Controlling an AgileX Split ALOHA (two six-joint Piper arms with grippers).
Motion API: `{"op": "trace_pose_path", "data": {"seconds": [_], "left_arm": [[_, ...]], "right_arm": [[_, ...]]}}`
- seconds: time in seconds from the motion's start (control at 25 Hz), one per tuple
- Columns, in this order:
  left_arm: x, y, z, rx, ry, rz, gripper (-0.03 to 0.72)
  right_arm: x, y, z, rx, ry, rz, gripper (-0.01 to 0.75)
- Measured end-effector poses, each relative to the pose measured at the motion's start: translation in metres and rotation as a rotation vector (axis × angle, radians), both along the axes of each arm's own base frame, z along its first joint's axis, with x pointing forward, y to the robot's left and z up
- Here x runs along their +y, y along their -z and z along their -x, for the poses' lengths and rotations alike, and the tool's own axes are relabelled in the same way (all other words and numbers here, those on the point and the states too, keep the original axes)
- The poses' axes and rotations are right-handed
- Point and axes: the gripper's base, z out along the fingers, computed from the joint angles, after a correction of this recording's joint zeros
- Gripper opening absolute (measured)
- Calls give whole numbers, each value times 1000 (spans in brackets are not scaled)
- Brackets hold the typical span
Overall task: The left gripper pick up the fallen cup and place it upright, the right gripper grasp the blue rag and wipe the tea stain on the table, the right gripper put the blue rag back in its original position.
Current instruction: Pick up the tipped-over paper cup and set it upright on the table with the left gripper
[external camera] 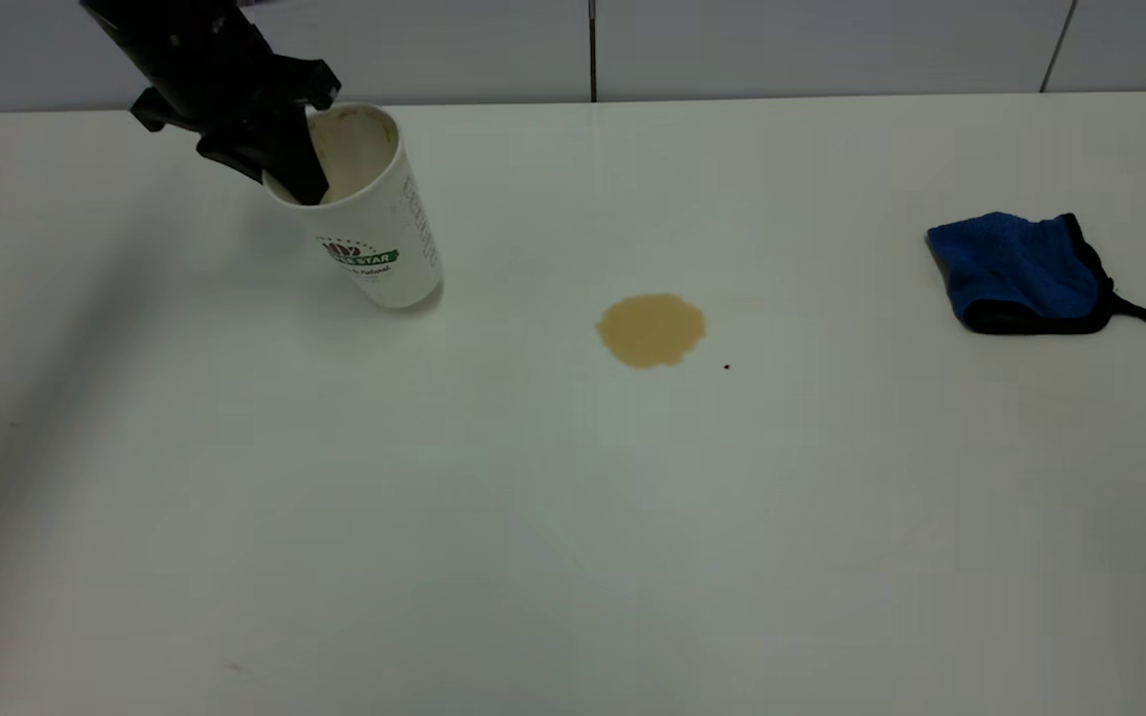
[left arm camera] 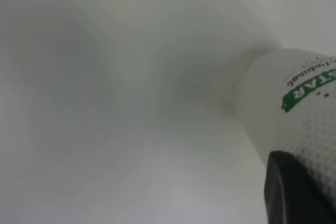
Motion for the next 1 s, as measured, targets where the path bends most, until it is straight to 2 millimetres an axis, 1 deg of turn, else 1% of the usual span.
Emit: {"op": "trace_pose_path", "data": {"seconds": [0.32, 0.4, 0.44, 0.52, 0.56, 0.64, 0.72, 0.76, 0.84, 0.92, 1.0], "left_arm": [[0, 13, 3, 55, -34, 5, 73], [0, 14, 3, 60, -39, 6, 98], [0, 14, 3, 62, -41, 7, 122], [0, 14, 3, 63, -43, 7, 190], [0, 14, 3, 63, -43, 7, 242], [0, 14, 3, 63, -44, 7, 358], [0, 11, 3, 56, -45, 8, 504], [0, 9, 2, 49, -45, 8, 576], [-1, -1, -1, 34, -39, 12, 679], [-2, -15, -5, 18, -25, 19, 713], [-3, -34, -11, -8, -4, 21, 713]], "right_arm": [[0, 0, 0, 0, 0, 0, 238], [0, 0, 0, 0, 0, 0, 238], [0, 0, 0, 0, 0, 0, 238], [0, 0, 0, 0, 0, 0, 238], [0, 0, 0, 0, 0, 0, 238], [0, 0, 0, 0, 0, 0, 238], [0, 0, 0, 0, 0, 0, 238], [0, 0, 0, 0, 0, 0, 238], [0, 0, 0, 0, 0, 0, 238], [0, 0, 0, 0, 0, 0, 238], [0, 0, 0, 0, 0, 0, 238]]}}
